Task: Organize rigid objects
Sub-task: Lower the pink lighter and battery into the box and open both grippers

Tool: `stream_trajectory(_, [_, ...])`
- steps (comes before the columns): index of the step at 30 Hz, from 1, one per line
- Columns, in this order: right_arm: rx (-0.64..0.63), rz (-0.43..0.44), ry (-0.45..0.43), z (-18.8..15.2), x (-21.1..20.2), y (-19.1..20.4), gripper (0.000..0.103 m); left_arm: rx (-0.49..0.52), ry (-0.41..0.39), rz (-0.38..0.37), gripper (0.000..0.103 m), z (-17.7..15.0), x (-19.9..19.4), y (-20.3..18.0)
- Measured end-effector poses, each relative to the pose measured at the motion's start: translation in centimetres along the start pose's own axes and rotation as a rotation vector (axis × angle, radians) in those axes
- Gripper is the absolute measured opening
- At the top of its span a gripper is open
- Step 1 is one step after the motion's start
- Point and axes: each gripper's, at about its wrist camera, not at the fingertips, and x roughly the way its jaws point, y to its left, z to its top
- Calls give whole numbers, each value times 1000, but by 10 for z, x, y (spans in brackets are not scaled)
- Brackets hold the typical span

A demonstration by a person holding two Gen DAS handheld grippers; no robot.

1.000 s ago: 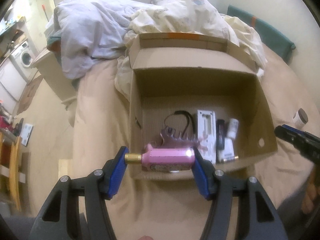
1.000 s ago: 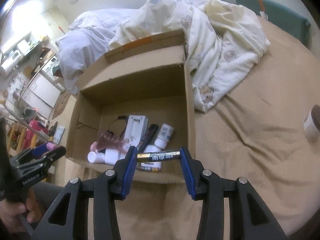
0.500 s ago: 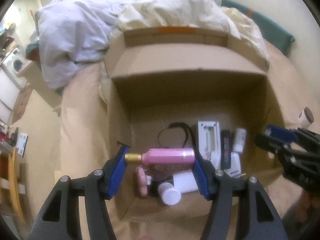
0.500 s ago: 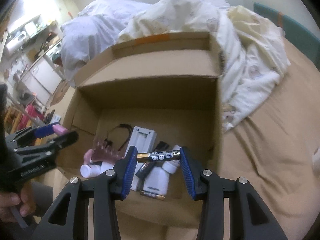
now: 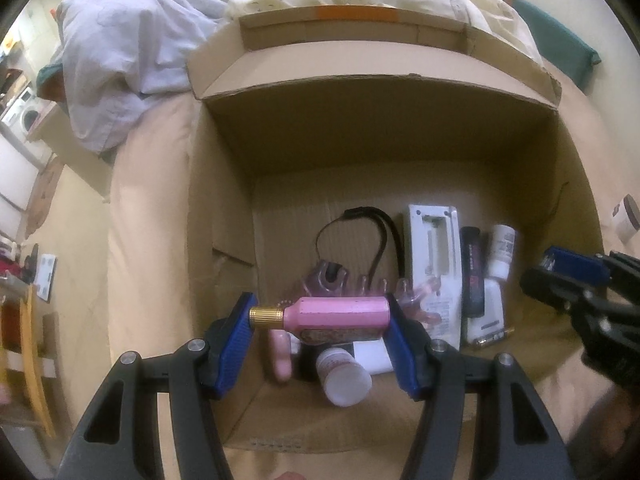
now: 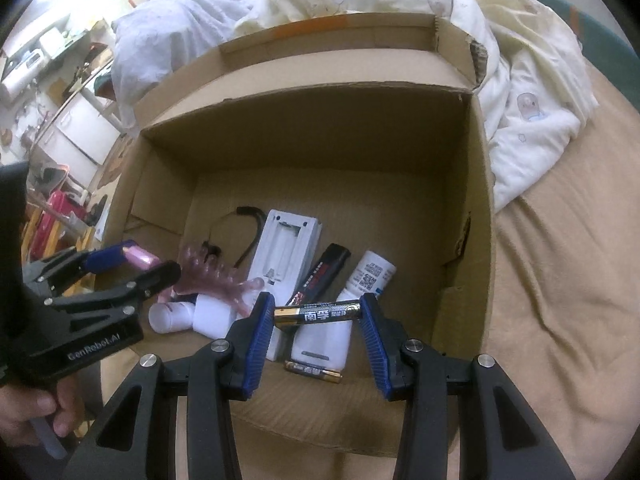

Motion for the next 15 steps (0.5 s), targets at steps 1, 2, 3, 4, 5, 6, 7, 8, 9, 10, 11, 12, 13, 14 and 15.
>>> stream_trajectory(1, [4,3,0,0,0,-1,46,1,1,3,58,-1,0,0])
stream_trajectory(2, [7,3,-1,0,-1,-2,46,0,1,4,58,-1,1,0])
stream_trajectory(3, [8,3,-2,-1,-1,-2,46,-2,0,4,58,-2,1,1])
stream_trajectory(4, [8,4,-3,-1,-1,-2,46,-8,-2,4,58,-2,0,1])
stream_trajectory(5, [9,6,-6,0,-2,-3,46,-14,-2,0,58,-2,-1,2])
stream_trajectory(6, [11,10,-10,0,-2,-3,46,-18,-5,-8,59,-1,-3,2])
stream_trajectory(7, [13,17,-17,0,-4,-3,46,-19,-10,-13,64,-2,-4,2])
stream_trajectory(8, [16,27,-22,1,-5,-2,47,-19,-16,-19,71,-1,-7,2])
stream_trajectory(9, [19,41,-27,2,-6,-2,56,-22,-21,-33,75,0,-10,2])
stream_trajectory(10, [21,56,-37,2,-8,-2,63,-24,-26,-36,83,0,-13,2])
stream_trajectory(11, [27,70,-54,3,-12,-2,73,-33,-35,-31,88,1,-17,3])
stream_trajectory(12, [32,85,-72,4,-16,-3,78,-41,-44,-34,89,1,-21,3])
stream_trajectory(13, [33,104,-90,6,-20,-3,80,-46,-54,-48,93,2,-25,4])
stream_trajectory(14, [32,118,-104,7,-24,-3,89,-55,-60,-63,99,3,-29,5])
stream_trajectory(15, [33,122,-120,8,-27,-3,102,-66,-61,-74,102,3,-32,6])
